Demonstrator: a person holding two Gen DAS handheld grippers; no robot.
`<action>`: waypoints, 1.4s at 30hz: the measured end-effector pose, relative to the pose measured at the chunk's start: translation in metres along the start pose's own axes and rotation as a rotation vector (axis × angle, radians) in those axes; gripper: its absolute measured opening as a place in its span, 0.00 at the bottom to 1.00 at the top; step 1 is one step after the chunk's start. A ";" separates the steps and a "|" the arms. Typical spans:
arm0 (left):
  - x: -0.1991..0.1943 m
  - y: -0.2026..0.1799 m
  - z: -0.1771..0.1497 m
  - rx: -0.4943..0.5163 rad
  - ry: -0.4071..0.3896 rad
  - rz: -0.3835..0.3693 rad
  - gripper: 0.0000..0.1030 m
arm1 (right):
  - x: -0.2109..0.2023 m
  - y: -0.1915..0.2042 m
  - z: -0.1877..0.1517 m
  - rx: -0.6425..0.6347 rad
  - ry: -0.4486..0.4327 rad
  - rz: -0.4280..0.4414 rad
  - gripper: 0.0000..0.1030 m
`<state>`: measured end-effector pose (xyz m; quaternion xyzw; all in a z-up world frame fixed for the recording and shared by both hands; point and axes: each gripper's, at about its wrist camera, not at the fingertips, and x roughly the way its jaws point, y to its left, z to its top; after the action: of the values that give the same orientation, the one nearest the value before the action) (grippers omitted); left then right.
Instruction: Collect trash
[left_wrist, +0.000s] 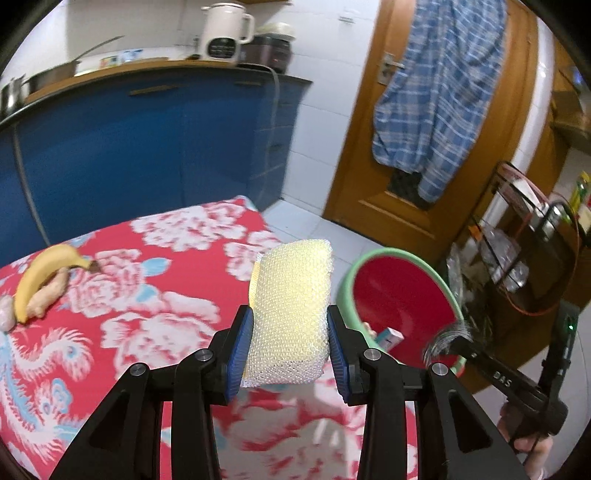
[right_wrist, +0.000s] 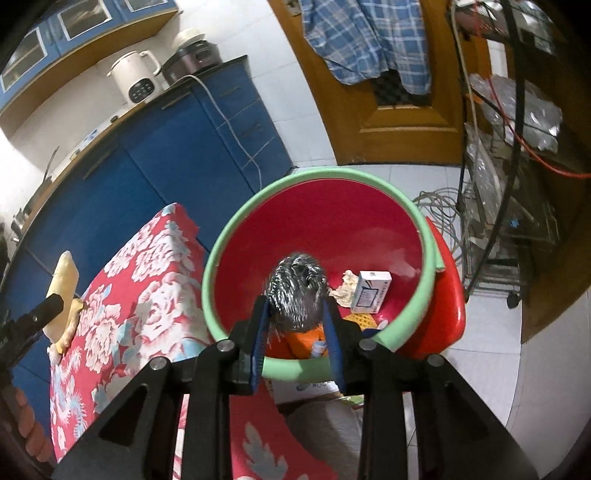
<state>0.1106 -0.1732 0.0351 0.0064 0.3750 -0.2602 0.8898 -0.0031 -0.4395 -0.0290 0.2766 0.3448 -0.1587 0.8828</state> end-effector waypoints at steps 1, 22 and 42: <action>0.002 -0.007 0.000 0.010 0.005 -0.005 0.39 | 0.000 -0.004 0.000 0.007 0.000 0.004 0.33; 0.075 -0.109 -0.017 0.191 0.151 -0.094 0.41 | -0.044 -0.055 0.004 0.047 -0.084 0.010 0.41; 0.086 -0.110 -0.016 0.176 0.183 -0.099 0.54 | -0.050 -0.052 0.003 0.035 -0.085 0.011 0.45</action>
<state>0.0983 -0.3039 -0.0140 0.0895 0.4302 -0.3340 0.8339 -0.0618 -0.4786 -0.0118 0.2870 0.3025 -0.1715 0.8926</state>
